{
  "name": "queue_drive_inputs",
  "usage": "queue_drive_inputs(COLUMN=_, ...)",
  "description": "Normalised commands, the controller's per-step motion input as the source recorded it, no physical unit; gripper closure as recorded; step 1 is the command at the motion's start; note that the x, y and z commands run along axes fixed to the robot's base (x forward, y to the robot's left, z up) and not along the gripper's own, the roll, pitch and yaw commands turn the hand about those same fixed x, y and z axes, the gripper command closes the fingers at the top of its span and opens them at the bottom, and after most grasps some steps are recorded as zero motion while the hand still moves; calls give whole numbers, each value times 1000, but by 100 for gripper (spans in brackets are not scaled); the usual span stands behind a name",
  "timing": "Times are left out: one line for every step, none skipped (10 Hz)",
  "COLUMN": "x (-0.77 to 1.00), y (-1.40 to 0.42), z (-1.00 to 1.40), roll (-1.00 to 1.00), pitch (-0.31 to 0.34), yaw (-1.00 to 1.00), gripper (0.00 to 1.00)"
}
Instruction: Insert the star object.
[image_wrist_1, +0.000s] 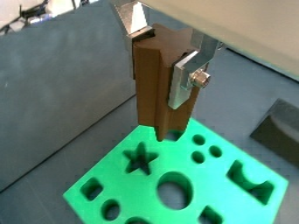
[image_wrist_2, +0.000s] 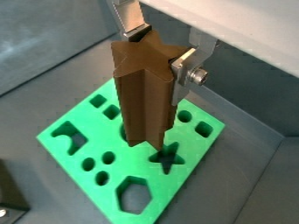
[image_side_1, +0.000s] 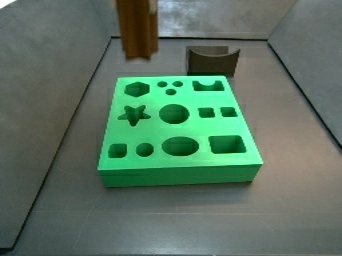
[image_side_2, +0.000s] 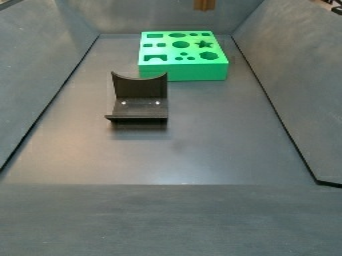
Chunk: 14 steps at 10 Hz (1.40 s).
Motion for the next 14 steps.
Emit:
queue_drive_inputs(x=-63, y=-457, z=-789, roll=150, pitch=-207, yaw=-177, gripper=100)
queue_drive_inputs(x=111, y=-200, z=-666, roll=0, pitch=0, yaw=-200, gripper=100)
queue_drive_inputs(x=231, y=0, z=-557, roll=-43, pitch=6, yaw=-237, gripper=100)
queue_drive_inputs(x=269, y=0, z=-543, roll=-50, pitch=70, yaw=-320, gripper=100)
queue_drive_inputs(x=143, y=14, z=-611, roll=-80, pitch=61, yaw=-349, gripper=100)
queue_drive_inputs(x=14, y=0, z=-651, roll=-87, pitch=1, yaw=-314, gripper=100)
queue_drive_inputs(x=0, y=31, z=-629, roll=-47, pitch=0, yaw=-246, gripper=100)
queue_drive_inputs(x=-40, y=0, z=-606, roll=-21, pitch=-7, yaw=-291, gripper=100)
queue_drive_inputs(x=-77, y=0, z=-517, roll=0, pitch=-10, yaw=-471, gripper=100)
queue_drive_inputs(x=-114, y=0, z=-349, roll=0, pitch=0, yaw=-571, gripper=100)
queue_drive_inputs(x=-146, y=0, z=-137, roll=0, pitch=0, yaw=-606, gripper=100)
queue_drive_inputs(x=-220, y=6, z=-26, roll=-13, pitch=-3, yaw=-654, gripper=100)
queue_drive_inputs(x=-340, y=51, z=0, roll=-4, pitch=-10, yaw=-754, gripper=100)
queue_drive_inputs(x=-380, y=31, z=0, roll=0, pitch=-17, yaw=-783, gripper=100)
